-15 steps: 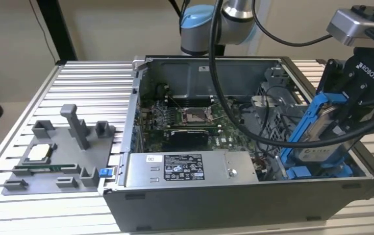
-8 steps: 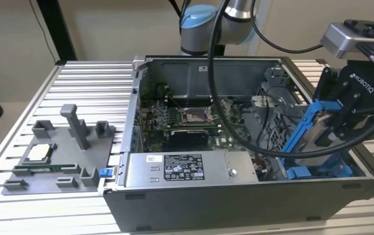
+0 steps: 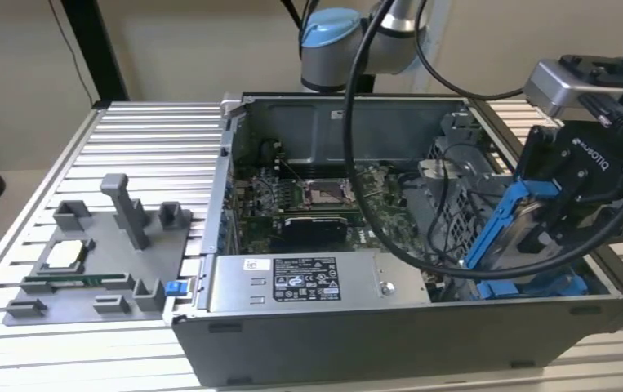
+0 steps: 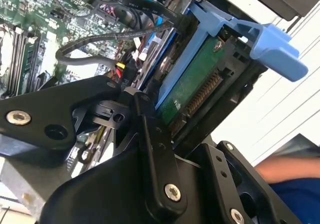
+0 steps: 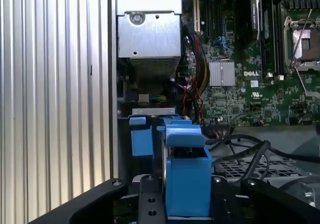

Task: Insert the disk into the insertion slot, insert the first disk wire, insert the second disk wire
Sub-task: 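Insert the disk into the insertion slot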

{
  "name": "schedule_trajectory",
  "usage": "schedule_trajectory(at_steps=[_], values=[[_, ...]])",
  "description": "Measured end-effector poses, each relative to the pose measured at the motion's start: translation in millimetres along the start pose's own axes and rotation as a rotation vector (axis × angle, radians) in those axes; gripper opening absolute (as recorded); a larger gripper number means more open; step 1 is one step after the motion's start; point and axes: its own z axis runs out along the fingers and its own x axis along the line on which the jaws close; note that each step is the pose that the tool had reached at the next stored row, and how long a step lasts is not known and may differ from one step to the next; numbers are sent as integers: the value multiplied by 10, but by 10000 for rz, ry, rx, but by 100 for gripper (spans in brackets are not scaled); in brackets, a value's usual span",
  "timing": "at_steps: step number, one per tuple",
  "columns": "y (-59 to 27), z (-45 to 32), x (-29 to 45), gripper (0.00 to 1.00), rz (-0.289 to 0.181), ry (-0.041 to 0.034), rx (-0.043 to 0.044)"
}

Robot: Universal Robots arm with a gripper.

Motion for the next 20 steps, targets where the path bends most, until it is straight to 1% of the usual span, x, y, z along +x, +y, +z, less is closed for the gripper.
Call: schedule_trajectory(at_steps=[2,4,5,7,9,11,15,18,19,20], values=[[-2,28,0,0,-1,1,-1],[0,32,1,0,0,3,0],[1,31,1,100,1,4,-1],[2,32,1,100,0,2,-1],[6,-1,0,100,0,2,-1],[14,-62,-1,100,0,-3,-1],[31,-216,-5,100,-1,-12,-2],[42,-312,-7,100,-11,-19,-2],[44,-331,-8,100,-16,-18,-2],[44,-331,-9,100,-17,-21,-4]])
